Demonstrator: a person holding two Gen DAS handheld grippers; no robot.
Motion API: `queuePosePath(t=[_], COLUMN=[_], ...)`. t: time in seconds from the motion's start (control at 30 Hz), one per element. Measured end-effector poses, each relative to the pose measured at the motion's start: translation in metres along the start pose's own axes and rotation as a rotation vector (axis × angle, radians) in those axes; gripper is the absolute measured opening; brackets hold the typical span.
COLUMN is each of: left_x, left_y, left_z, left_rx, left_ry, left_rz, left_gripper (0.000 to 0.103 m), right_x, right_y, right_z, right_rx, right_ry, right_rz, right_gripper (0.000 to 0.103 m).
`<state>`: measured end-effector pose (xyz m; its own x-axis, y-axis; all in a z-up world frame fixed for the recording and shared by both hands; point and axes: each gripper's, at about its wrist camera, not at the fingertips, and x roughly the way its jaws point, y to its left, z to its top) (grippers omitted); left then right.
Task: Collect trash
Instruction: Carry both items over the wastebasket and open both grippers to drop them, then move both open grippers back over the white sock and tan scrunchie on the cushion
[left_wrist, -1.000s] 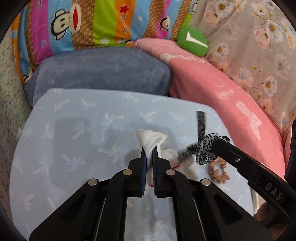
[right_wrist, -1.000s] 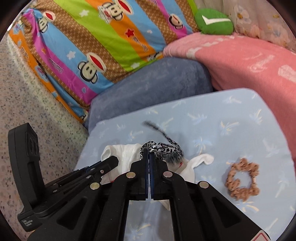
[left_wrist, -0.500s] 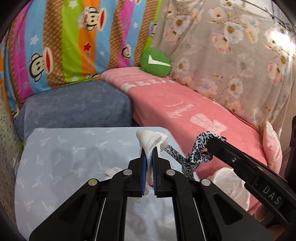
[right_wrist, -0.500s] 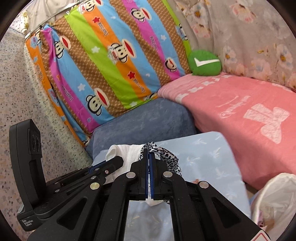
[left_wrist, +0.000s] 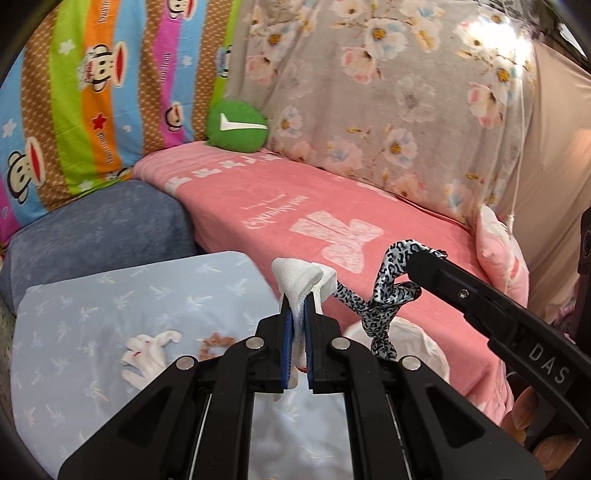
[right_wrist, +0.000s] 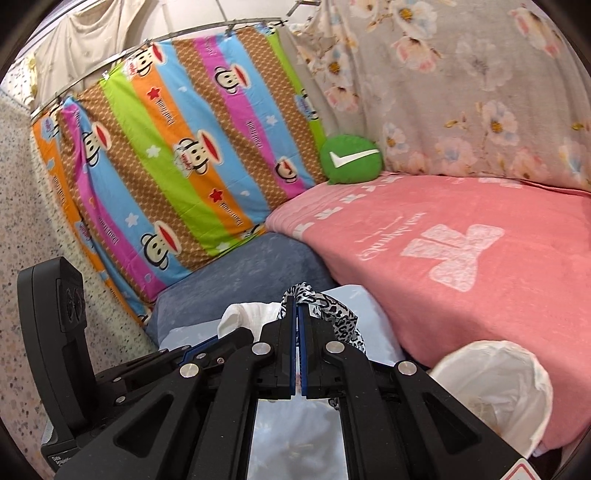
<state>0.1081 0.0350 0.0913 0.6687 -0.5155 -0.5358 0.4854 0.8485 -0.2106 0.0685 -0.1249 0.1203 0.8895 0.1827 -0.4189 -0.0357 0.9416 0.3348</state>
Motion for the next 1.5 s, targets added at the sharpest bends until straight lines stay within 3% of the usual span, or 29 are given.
queuePosePath(t=[0.53,1.0,1.03,1.1,1.17,1.27,1.5], left_x=[0.038,0.071,0.074,0.078,0.078,0.076,0.077], left_y=[-0.088,-0.124,-0.125,-0.125,-0.123,-0.121,-0.114], left_z=[-0.013,-0.021,-0.022,-0.023,-0.023,-0.022,-0.021], left_rx=[0.121,0.154,0.153,0.148,0.133,0.128,0.124], left_ry=[0.080,0.155,0.161,0.170,0.154,0.128,0.129], left_rz=[-0.125,-0.166,-0.163,-0.153,-0.128,-0.115,-0.095], left_gripper=[0.006,0.007,0.009,0.025,0.062,0.066,0.066], right_x=[-0.038,-0.040,-0.040,-0.039,-0.038,-0.037,-0.032], right_y=[-0.102,-0.153,-0.155,-0.159,-0.161,-0.162,-0.158], right_z=[-0.009,-0.022,-0.022,-0.023,-0.023,-0.023,-0.023], right_rx=[0.123,0.190,0.194,0.198,0.199,0.198,0.192], right_ry=[-0.020,0.002,0.001,0.007,0.012,0.010,0.014], right_rz=[-0.131,-0.173,-0.180,-0.187,-0.194,-0.198,-0.190], right_gripper=[0.002,0.004,0.007,0.009,0.011,0.018,0.018])
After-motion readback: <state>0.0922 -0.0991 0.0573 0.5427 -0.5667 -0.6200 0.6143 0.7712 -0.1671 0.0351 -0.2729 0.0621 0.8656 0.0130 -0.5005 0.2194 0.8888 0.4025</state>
